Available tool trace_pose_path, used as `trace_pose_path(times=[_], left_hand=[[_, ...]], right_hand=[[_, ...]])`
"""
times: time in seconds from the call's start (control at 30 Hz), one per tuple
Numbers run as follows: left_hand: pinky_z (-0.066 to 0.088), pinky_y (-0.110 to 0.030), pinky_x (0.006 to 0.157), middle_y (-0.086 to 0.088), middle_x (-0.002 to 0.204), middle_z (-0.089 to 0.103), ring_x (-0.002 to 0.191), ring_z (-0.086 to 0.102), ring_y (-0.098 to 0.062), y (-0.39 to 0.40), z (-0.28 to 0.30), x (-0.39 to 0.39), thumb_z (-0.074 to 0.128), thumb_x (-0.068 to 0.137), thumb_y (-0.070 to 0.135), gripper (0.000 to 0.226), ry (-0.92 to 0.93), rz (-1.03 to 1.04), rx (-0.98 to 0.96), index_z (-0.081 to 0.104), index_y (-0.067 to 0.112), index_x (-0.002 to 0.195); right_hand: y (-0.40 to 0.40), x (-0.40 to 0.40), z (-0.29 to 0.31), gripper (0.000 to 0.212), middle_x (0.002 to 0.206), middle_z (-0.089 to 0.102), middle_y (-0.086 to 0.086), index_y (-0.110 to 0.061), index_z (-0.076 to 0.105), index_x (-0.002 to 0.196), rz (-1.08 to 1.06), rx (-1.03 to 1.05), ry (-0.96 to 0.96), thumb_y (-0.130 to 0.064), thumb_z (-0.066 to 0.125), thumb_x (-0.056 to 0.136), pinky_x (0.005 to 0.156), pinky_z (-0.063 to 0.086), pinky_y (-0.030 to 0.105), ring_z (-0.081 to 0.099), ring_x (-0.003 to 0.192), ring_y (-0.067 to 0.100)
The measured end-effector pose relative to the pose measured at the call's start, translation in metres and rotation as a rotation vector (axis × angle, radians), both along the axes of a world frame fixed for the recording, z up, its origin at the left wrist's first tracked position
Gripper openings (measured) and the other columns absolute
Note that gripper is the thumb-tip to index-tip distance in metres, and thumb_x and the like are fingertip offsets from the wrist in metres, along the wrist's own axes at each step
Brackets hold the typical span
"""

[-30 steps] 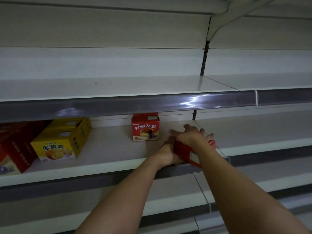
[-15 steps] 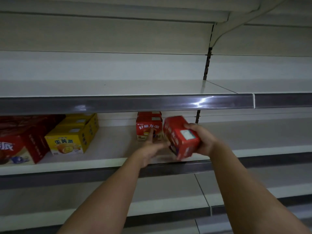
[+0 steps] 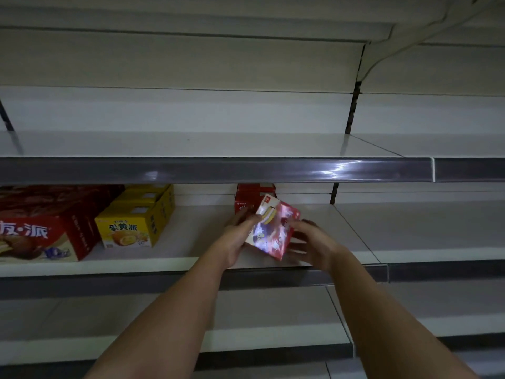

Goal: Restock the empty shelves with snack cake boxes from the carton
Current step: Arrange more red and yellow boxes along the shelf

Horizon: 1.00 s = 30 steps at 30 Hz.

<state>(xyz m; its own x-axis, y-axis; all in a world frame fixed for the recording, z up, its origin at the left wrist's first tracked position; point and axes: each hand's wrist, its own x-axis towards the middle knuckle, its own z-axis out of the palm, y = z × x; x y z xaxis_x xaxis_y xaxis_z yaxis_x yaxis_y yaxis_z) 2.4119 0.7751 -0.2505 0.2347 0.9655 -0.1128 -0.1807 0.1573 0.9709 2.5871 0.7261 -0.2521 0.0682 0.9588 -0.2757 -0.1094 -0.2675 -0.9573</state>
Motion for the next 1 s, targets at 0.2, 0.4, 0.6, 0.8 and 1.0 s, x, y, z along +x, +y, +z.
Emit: trace_pose_path(times=[0.2,0.4,0.6,0.8,1.0], left_hand=[[0.038,-0.031,0.074,-0.004,0.099,0.066,0.084,0.057,-0.017,-0.001,-0.008,-0.002,0.052,0.085,0.0,0.028,0.007,-0.068,-0.078,0.061,0.021,0.102],[0.045,-0.033,0.092,0.0,0.119,0.057,0.113,0.054,-0.017,0.006,-0.013,-0.025,0.073,0.077,0.0,0.068,0.417,0.061,0.235,0.043,0.022,0.134],[0.053,-0.045,0.089,-0.004,0.117,0.062,0.102,0.062,-0.022,0.019,-0.038,-0.032,0.073,0.081,0.019,0.046,0.741,0.148,0.399,0.046,0.018,0.118],[0.052,-0.037,0.083,-0.006,0.114,0.061,0.101,0.061,-0.024,0.035,-0.04,-0.022,0.069,0.084,0.03,0.043,0.923,0.223,0.442,0.048,0.018,0.12],[0.052,-0.039,0.086,-0.009,0.115,0.063,0.102,0.061,-0.027,0.046,-0.036,-0.01,0.068,0.085,0.025,0.038,0.894,0.238,0.349,0.052,0.015,0.118]], right_hand=[[0.009,-0.008,-0.006,0.042,0.113,0.06,0.017,-0.005,0.046,0.123,-0.17,0.1,0.093,-0.001,0.064,0.085,0.075,0.052,0.033,0.061,0.091,0.026],[0.016,-0.028,0.012,0.048,0.119,0.045,0.004,-0.016,0.045,0.11,-0.041,0.293,-0.401,0.013,0.064,0.077,0.075,0.055,0.029,0.055,0.102,0.018],[0.033,-0.047,-0.003,0.064,0.136,0.042,0.008,-0.017,0.038,0.134,-0.2,0.275,-0.514,-0.005,0.071,0.081,0.098,0.048,0.042,0.05,0.122,0.027],[0.045,-0.046,-0.022,0.034,0.115,0.064,0.01,-0.011,0.052,0.115,-0.258,0.118,-0.551,-0.017,0.069,0.086,0.095,0.05,0.042,0.062,0.103,0.025],[0.059,-0.05,-0.016,0.033,0.118,0.062,0.011,-0.01,0.053,0.117,-0.334,0.088,-0.498,-0.023,0.064,0.09,0.094,0.049,0.037,0.06,0.106,0.026]])
